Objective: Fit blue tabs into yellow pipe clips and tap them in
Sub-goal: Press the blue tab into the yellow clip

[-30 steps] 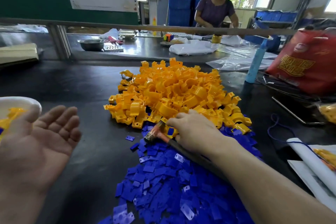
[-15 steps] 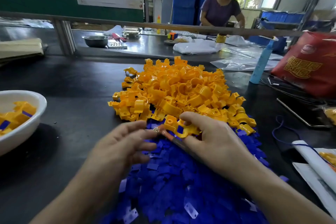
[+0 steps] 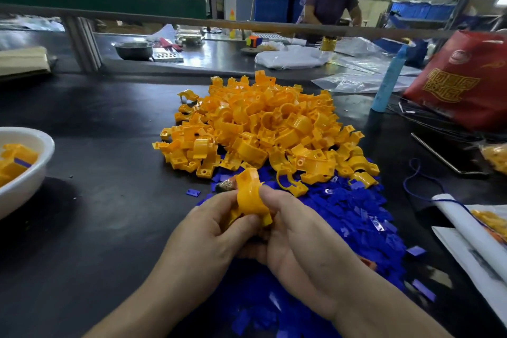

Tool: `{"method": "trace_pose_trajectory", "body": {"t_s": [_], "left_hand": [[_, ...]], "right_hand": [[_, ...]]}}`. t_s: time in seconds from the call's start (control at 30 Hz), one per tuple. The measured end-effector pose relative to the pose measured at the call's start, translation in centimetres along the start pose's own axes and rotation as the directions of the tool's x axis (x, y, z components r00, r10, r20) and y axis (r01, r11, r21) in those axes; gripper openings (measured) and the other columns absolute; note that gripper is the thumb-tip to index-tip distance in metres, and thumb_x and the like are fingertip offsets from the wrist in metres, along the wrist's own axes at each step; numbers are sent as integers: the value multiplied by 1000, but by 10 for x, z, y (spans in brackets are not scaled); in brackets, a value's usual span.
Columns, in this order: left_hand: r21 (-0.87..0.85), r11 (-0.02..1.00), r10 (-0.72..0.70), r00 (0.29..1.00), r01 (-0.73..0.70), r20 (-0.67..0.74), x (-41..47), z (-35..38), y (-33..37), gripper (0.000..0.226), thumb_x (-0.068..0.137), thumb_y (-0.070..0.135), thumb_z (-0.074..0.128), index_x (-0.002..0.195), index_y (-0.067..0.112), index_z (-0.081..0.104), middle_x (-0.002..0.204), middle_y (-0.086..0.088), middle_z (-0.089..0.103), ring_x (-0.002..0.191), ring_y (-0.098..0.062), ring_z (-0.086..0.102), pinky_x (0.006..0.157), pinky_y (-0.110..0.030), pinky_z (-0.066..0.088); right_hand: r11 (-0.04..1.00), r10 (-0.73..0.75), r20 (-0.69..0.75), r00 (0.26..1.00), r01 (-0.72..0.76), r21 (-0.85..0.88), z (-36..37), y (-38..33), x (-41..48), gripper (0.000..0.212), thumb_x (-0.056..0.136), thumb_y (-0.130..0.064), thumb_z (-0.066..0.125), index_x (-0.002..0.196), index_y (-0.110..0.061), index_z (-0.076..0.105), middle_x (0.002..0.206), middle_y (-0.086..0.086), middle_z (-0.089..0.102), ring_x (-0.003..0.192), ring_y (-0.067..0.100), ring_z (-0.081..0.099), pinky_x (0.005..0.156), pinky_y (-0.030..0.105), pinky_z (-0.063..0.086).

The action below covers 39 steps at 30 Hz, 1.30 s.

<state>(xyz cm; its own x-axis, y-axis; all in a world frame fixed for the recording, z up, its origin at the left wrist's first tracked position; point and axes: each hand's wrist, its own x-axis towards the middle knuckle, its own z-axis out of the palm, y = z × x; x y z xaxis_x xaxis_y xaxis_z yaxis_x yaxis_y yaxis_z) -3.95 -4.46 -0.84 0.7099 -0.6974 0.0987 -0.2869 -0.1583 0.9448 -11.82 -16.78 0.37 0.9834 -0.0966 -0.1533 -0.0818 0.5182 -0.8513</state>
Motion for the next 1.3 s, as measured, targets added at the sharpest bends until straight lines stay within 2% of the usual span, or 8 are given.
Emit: {"method": "trace_pose_trajectory", "body": {"t_s": [0.17, 0.33, 0.6, 0.73, 0.87, 1.0, 1.13, 1.3], "left_hand": [[51, 999, -15, 998, 17, -55, 0, 1, -1, 35, 80, 50, 65, 106, 70, 55, 116, 23, 64, 106, 0, 60, 95, -36, 51], [-159, 987, -22, 996, 7, -89, -3, 6, 1, 40, 63, 66, 59, 101, 56, 67, 102, 24, 71, 90, 5, 67, 65, -15, 54], [-515, 856, -101, 993, 54, -64, 6, 0, -10, 19, 64, 29, 79, 80, 18, 76, 119, 3, 71, 100, -27, 71, 83, -43, 55], [-649, 759, -106, 993, 50, -47, 9, -9, -7, 12, 71, 25, 71, 79, 19, 77, 101, -3, 74, 80, -15, 72, 64, -29, 58], [-681, 731, -147, 985, 43, -95, 10, -11, -4, 19, 78, 26, 60, 77, 20, 78, 81, -2, 72, 71, -12, 69, 57, -27, 58], [-626, 779, -190, 964, 33, -186, 14, -16, -7, 20, 73, 24, 64, 82, 13, 78, 112, -6, 73, 100, -15, 71, 85, -30, 51], [-542, 840, -184, 952, 23, -245, 11, -20, -3, 18, 63, 33, 69, 75, 23, 78, 103, -5, 75, 101, -19, 69, 92, -36, 48], [-438, 897, -159, 969, 61, -191, 3, -17, 5, 30, 48, 46, 73, 71, 28, 76, 74, 1, 72, 67, -9, 65, 61, -27, 56]], "right_hand": [[972, 65, -51, 997, -52, 230, -3, 3, 4, 55, 98, -45, 29, 118, -8, 64, 117, 18, 67, 109, 28, 65, 92, 44, 51], [955, 72, -18, 997, -64, 291, -9, 9, 3, 44, 96, -31, 36, 118, -6, 65, 122, 21, 63, 113, 31, 62, 94, 46, 50], [916, 125, -59, 990, -92, 391, -1, 5, 2, 44, 98, -33, 39, 115, -2, 66, 112, 25, 65, 100, 35, 66, 79, 40, 57], [930, 97, -142, 985, -39, 366, -2, 5, 1, 28, 94, 5, 37, 117, 6, 54, 99, 27, 65, 84, 37, 71, 64, 36, 59], [960, 53, -214, 975, 9, 280, -6, 2, 0, 24, 94, 10, 37, 111, 5, 54, 91, 25, 67, 79, 37, 72, 56, 31, 58], [964, -11, -201, 980, 64, 257, -11, -7, -5, 33, 88, 19, 35, 111, 3, 52, 109, 29, 59, 87, 37, 71, 62, 32, 59], [970, -58, -166, 984, 95, 225, -14, -14, -11, 41, 82, 24, 27, 107, 9, 55, 111, 31, 58, 90, 38, 70, 66, 34, 60], [980, -182, -220, 958, 158, -121, -18, -13, -15, 35, 91, 13, 42, 88, -3, 73, 89, 16, 73, 84, 29, 72, 69, 33, 59]]}}
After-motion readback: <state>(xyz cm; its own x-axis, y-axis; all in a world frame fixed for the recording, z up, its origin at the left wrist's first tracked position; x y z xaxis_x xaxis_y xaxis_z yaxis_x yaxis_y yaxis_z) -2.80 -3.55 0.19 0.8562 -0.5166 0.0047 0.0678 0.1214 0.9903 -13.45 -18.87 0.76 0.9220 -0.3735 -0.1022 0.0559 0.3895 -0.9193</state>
